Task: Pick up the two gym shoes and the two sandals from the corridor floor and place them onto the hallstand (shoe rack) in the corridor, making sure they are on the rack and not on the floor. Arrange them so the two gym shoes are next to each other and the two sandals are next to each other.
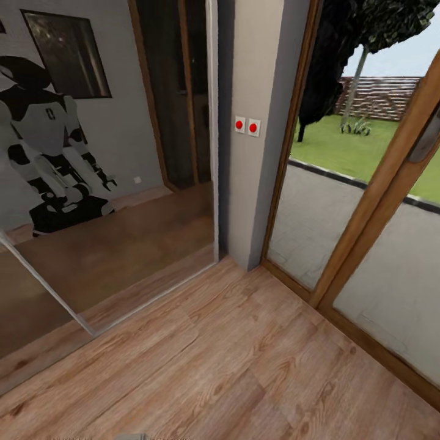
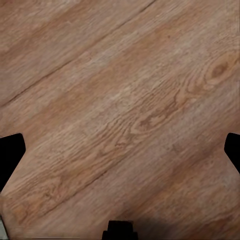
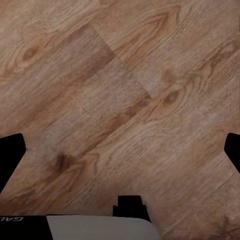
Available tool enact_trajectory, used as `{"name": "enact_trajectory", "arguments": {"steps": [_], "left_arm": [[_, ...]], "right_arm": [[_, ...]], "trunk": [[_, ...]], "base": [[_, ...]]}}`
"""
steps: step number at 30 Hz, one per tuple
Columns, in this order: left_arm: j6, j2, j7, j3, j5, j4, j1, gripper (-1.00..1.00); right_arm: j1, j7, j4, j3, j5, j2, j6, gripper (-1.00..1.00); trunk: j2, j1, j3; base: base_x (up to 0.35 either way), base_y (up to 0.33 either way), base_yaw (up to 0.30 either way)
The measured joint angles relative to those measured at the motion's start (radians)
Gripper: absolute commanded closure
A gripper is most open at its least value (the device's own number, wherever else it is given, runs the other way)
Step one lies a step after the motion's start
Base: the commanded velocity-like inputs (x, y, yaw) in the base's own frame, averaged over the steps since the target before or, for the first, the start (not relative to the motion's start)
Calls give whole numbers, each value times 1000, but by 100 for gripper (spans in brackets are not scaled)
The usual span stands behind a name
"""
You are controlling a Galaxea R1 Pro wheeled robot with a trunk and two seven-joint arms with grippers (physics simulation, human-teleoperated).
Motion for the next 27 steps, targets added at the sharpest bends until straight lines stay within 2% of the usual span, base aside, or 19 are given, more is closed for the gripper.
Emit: {"name": "enact_trajectory", "arguments": {"steps": [20,26,27], "left_arm": [[1,0,0,1,1,-4,0,-100],[1,0,0,23,1,-4,0,-100],[1,0,-2,43,2,-3,0,-100]], "right_arm": [[0,0,0,0,0,0,0,-100],[0,0,0,0,0,0,0,-100],[0,0,0,0,0,0,0,-100]], "trunk": [[0,0,0],[0,0,0],[0,0,0]], "base": [[1,-1,277],[0,0,277],[0,0,277]]}}
